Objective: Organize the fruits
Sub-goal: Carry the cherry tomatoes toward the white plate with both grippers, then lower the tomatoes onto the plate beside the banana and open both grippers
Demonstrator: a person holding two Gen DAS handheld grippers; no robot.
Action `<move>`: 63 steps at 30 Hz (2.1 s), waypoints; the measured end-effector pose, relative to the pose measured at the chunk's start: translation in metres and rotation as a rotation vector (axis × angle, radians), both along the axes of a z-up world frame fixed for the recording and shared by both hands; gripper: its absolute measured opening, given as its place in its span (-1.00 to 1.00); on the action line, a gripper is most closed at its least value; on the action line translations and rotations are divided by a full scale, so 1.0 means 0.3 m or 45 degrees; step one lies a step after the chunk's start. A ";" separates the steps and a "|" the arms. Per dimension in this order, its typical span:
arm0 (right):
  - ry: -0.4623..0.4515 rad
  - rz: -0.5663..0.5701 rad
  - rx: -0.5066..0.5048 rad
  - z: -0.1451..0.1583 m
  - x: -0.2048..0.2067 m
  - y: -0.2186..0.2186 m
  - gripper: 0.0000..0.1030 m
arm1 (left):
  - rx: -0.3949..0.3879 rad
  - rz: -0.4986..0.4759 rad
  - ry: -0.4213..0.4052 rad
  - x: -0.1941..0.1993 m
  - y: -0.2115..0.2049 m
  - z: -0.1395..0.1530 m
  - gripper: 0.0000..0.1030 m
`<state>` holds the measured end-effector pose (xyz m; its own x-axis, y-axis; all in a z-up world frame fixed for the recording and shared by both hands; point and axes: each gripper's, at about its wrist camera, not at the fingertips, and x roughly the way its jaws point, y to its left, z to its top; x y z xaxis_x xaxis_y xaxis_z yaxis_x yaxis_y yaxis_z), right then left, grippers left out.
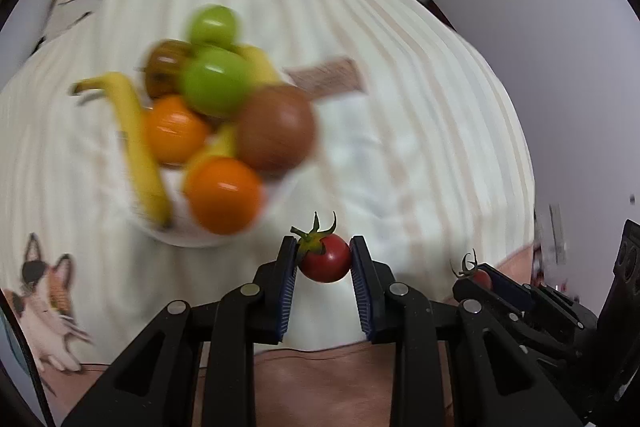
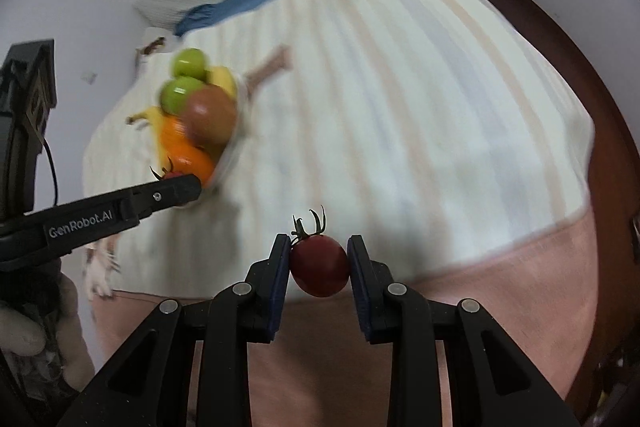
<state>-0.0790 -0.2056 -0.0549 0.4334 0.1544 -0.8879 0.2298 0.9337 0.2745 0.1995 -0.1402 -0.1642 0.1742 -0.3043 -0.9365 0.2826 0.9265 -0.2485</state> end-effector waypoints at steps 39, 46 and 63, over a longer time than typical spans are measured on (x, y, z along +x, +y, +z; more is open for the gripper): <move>0.114 0.405 -0.068 -0.178 0.652 0.533 -0.39 | 0.012 0.231 0.109 0.277 0.500 -0.279 -0.50; 0.168 0.464 -0.032 -0.231 0.663 0.584 -0.38 | -0.026 0.262 0.121 0.269 0.537 -0.294 -0.49; 0.128 0.335 0.021 -0.143 0.618 0.507 0.23 | -0.041 0.395 0.127 0.245 0.662 -0.213 0.12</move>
<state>0.1063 -0.0534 -0.0977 0.2865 0.2644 -0.9209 0.0070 0.9606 0.2780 0.2728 0.0583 -0.2281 0.1711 -0.2811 -0.9443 -0.0392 0.9557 -0.2916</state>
